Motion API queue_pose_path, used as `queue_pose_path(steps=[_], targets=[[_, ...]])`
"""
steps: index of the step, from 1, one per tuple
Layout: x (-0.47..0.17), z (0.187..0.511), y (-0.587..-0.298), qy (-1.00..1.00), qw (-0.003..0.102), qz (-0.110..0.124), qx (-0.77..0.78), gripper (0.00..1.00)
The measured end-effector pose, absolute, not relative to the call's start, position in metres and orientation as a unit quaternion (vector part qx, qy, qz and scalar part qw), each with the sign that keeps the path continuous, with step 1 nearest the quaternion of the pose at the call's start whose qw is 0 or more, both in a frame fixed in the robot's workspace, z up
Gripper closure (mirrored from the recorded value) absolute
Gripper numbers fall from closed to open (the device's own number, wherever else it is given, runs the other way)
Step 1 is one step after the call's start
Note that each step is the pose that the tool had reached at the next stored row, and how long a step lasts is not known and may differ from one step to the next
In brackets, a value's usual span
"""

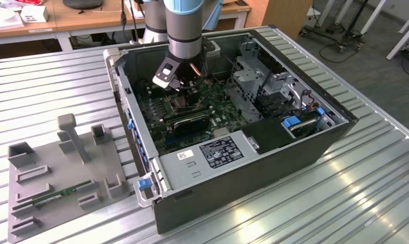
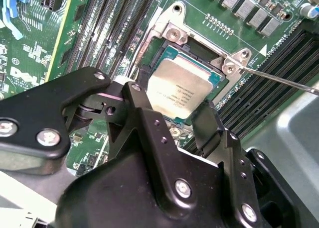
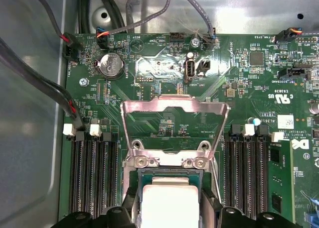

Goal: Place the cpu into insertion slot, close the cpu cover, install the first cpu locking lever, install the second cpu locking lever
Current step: 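Place the cpu into insertion slot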

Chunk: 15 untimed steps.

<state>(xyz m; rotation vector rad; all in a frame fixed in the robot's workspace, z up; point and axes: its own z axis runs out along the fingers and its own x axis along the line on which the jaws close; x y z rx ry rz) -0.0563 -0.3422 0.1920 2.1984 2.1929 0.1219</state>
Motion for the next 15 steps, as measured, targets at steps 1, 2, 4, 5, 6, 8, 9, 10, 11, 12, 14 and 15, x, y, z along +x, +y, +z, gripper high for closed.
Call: queue_pose_path(steps=[1, 2, 4, 5, 6, 8, 9, 10, 11, 12, 14, 15], targets=[[-0.0563, 0.1920, -0.3422, 0.706, 0.017, 0.039, 0.707, 0.39], [-0.0563, 0.1921, -0.3422, 0.706, 0.017, 0.039, 0.707, 0.39], [-0.0563, 0.1921, -0.3422, 0.706, 0.017, 0.039, 0.707, 0.39], [-0.0563, 0.1922, -0.3423, 0.706, 0.017, 0.039, 0.707, 0.40], [-0.0564, 0.1923, -0.3423, 0.706, 0.017, 0.039, 0.707, 0.40], [-0.0564, 0.1923, -0.3423, 0.706, 0.017, 0.039, 0.707, 0.46], [-0.0564, 0.1922, -0.3423, 0.706, 0.017, 0.039, 0.707, 0.46], [-0.0563, 0.1922, -0.3422, 0.706, 0.017, 0.039, 0.707, 0.46], [-0.0563, 0.1922, -0.3422, 0.706, 0.017, 0.039, 0.707, 0.46], [-0.0563, 0.1922, -0.3422, 0.706, 0.017, 0.039, 0.707, 0.46], [-0.0563, 0.1926, -0.3422, 0.706, 0.017, 0.039, 0.707, 0.46], [-0.0563, 0.1933, -0.3421, 0.706, 0.017, 0.039, 0.707, 0.46]])
